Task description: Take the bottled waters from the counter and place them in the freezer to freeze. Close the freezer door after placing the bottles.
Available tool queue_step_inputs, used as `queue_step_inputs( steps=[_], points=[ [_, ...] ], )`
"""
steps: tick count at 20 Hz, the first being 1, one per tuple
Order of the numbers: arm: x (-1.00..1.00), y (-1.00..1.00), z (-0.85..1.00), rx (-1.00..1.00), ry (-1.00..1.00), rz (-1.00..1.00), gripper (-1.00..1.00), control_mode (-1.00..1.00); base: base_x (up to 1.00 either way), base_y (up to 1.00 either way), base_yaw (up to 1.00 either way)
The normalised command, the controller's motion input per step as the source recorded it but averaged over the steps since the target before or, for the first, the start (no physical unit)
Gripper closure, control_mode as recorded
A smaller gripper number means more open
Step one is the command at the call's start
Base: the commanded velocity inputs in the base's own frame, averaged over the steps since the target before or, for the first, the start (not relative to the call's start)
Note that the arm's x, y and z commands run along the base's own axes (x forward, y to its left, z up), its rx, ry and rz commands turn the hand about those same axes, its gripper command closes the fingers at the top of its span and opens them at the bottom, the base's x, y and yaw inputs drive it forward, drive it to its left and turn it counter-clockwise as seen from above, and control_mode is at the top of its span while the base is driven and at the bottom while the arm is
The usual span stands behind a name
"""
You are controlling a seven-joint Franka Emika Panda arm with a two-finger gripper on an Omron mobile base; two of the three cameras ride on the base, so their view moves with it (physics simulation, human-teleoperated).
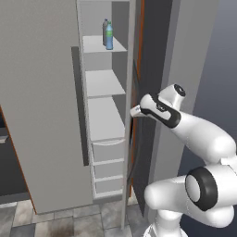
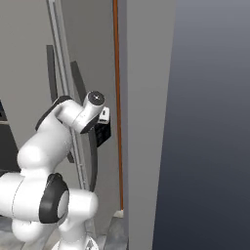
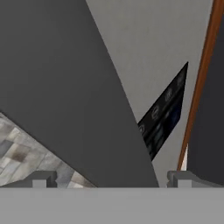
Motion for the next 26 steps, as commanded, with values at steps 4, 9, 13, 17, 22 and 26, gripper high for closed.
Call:
queue_step_inputs(
  steps=[4, 9, 13, 17, 22, 26],
  points=[
    [0.14, 0.41, 0.0, 0.0, 0.0, 0.0, -1.0, -1.0, 0.0, 0.0, 0.0],
    [0.23, 0.33, 0.0, 0.0, 0.0, -0.01, -1.0, -1.0, 0.0, 0.0, 0.0],
    [0.32, 0.21, 0.0, 0.0, 0.0, -0.06, -1.0, -1.0, 0.0, 0.0, 0.0],
    [0.32, 0.17, 0.0, 0.0, 0.0, -0.07, -1.0, -1.0, 0.0, 0.0, 0.0],
    [0.33, 0.16, 0.0, 0.0, 0.0, -0.07, -1.0, -1.0, 0.0, 0.0, 0.0],
    [0.4, 0.14, 0.0, 0.0, 0.0, -0.06, -1.0, -1.0, 0.0, 0.0, 0.0]
  ],
)
